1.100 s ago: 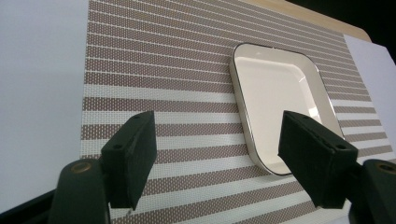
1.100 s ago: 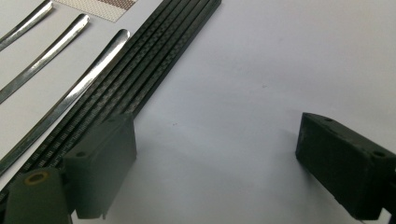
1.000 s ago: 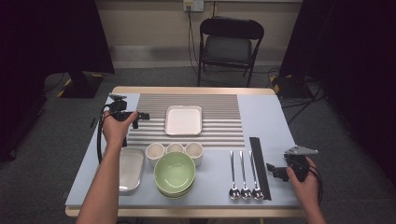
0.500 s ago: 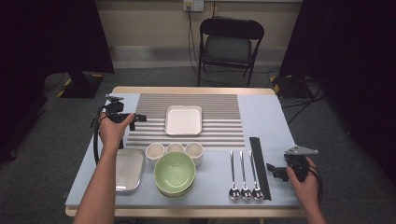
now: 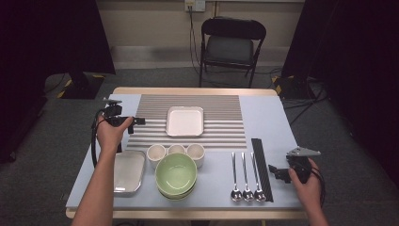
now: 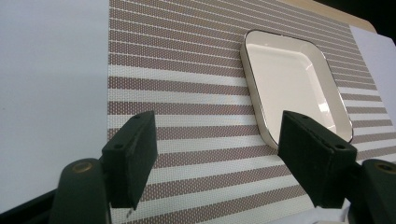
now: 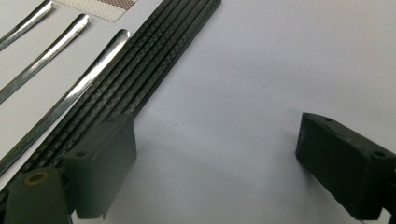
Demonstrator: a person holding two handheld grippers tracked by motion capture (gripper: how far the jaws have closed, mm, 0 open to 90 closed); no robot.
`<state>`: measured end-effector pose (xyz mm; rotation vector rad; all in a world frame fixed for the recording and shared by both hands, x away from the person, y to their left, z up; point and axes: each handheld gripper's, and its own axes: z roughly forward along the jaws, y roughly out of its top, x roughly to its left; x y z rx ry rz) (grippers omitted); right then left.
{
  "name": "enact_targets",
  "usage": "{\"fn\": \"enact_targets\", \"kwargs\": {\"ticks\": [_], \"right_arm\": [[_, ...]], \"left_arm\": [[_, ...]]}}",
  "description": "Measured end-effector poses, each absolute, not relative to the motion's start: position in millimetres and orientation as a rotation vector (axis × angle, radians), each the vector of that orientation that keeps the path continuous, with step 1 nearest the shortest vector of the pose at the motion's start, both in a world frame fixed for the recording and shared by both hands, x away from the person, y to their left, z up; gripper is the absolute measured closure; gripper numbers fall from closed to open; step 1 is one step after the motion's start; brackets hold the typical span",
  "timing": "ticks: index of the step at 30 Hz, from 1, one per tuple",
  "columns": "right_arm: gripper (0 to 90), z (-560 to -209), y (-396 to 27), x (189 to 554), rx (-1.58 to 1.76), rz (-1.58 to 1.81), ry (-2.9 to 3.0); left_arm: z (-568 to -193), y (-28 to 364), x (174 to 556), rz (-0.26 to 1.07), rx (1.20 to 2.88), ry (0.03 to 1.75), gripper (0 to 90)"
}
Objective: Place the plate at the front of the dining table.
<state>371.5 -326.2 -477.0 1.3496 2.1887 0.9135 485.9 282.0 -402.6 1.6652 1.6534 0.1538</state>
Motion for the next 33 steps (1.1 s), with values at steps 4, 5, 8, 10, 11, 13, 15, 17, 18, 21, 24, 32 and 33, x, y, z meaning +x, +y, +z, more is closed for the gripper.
{"fn": "enact_targets", "kwargs": {"ticks": [4, 5, 8, 10, 11, 13, 15, 17, 18, 21, 24, 32, 33], "right_arm": [[11.1, -477.0, -326.2, 371.5, 1.349, 0.913, 2.189], [11.1, -477.0, -326.2, 371.5, 1.349, 0.913, 2.189], [11.1, -477.0, -326.2, 371.5, 1.349, 0.914, 2.189], [11.1, -477.0, -326.2, 371.5, 1.350, 0.913, 2.189], [11.1, -477.0, -326.2, 371.5, 1.349, 0.913, 2.189], [11.1, -477.0, -326.2, 371.5, 1.349, 0.913, 2.189], [11.1, -477.0, -326.2, 371.5, 1.350, 0.913, 2.189], [11.1, -477.0, -326.2, 371.5, 1.351, 0.913, 2.189], [11.1, -477.0, -326.2, 371.5, 1.351, 0.914, 2.188], [11.1, -477.0, -326.2, 371.5, 1.350, 0.913, 2.189], [11.1, -477.0, -326.2, 371.5, 1.350, 0.913, 2.189], [11.1, -477.0, -326.2, 371.5, 1.349, 0.913, 2.189], [11.1, -477.0, -326.2, 371.5, 1.349, 0.913, 2.189]], "left_arm": [[-401.7, 282.2, 483.9, 0.154, 1.668, 1.644, 27.1], [-401.5, 282.3, 483.2, 0.156, 1.664, 1.646, 27.1], [-401.5, 283.2, 481.6, 0.147, 1.673, 1.649, 26.6], [-402.1, 283.6, 480.6, 0.143, 1.658, 1.650, 26.7], [-402.4, 283.9, 480.2, 0.148, 1.659, 1.655, 26.7], [-402.6, 284.2, 479.6, 0.148, 1.675, 1.656, 26.7], [-401.9, 284.3, 478.8, 0.153, 1.686, 1.643, 26.2], [-401.3, 283.6, 478.0, 0.157, 1.685, 1.642, 26.2], [-401.1, 283.3, 477.6, 0.150, 1.682, 1.644, 26.2], [-400.4, 283.5, 475.8, 0.154, 1.714, 1.640, 25.9], [-399.1, 283.5, 474.1, 0.164, 1.709, 1.637, 25.9], [-397.3, 285.2, 470.0, 0.170, 1.703, 1.629, 25.4], [-397.9, 285.7, 469.6, 0.160, 1.710, 1.624, 25.5]]}}
